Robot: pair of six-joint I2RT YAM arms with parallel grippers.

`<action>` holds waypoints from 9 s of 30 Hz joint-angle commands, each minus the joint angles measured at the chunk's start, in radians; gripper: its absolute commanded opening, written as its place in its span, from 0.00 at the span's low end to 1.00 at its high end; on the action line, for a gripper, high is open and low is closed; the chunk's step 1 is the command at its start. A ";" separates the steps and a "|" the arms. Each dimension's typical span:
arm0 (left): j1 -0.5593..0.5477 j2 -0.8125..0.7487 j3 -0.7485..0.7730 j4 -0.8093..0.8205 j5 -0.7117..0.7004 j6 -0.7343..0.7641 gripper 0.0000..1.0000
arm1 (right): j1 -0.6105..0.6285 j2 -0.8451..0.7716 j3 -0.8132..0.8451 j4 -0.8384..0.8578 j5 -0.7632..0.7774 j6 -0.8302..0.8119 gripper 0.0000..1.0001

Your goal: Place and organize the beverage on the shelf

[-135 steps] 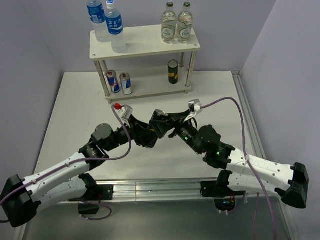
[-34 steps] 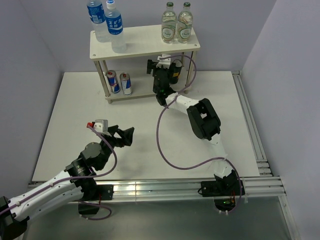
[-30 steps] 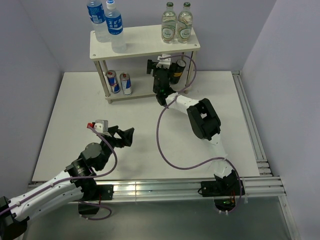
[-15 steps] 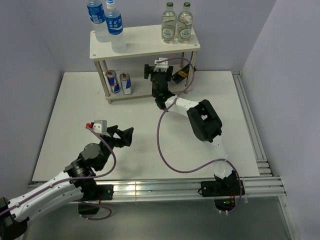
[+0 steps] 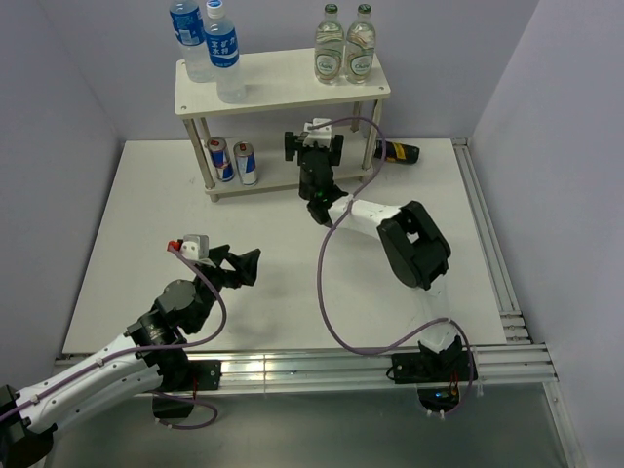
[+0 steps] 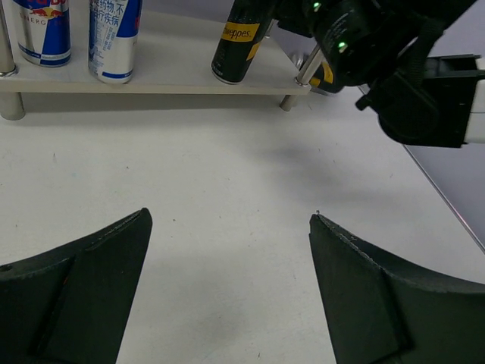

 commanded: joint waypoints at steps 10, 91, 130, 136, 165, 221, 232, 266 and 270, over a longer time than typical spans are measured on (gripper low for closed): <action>-0.003 -0.005 -0.002 0.035 -0.001 0.017 0.91 | 0.019 -0.348 -0.277 0.121 0.245 -0.029 1.00; -0.003 0.052 -0.015 0.050 0.098 0.002 0.91 | -0.750 0.738 0.954 -0.739 -0.523 1.732 0.93; -0.003 0.052 -0.009 0.058 0.077 0.008 0.91 | -0.630 -0.198 -0.300 -0.201 -0.534 1.184 0.00; -0.003 0.046 -0.012 0.055 0.057 0.004 0.90 | -0.507 -0.419 -0.432 -0.261 -0.352 0.963 0.00; -0.004 0.000 -0.046 0.079 0.003 0.011 0.89 | -0.193 -0.271 -0.204 -0.043 -0.350 0.031 0.00; -0.003 0.032 -0.037 0.076 0.017 0.016 0.88 | -0.280 0.092 0.160 -0.232 -0.408 0.017 0.00; -0.004 0.029 -0.038 0.079 0.010 0.017 0.87 | -0.280 0.020 -0.075 0.122 -0.324 0.054 0.00; -0.004 0.048 -0.037 0.082 0.000 0.017 0.86 | -0.256 0.244 0.054 0.554 -0.284 -0.071 0.87; -0.003 0.045 -0.037 0.082 0.002 0.016 0.87 | -0.249 0.243 0.046 0.568 -0.269 -0.079 1.00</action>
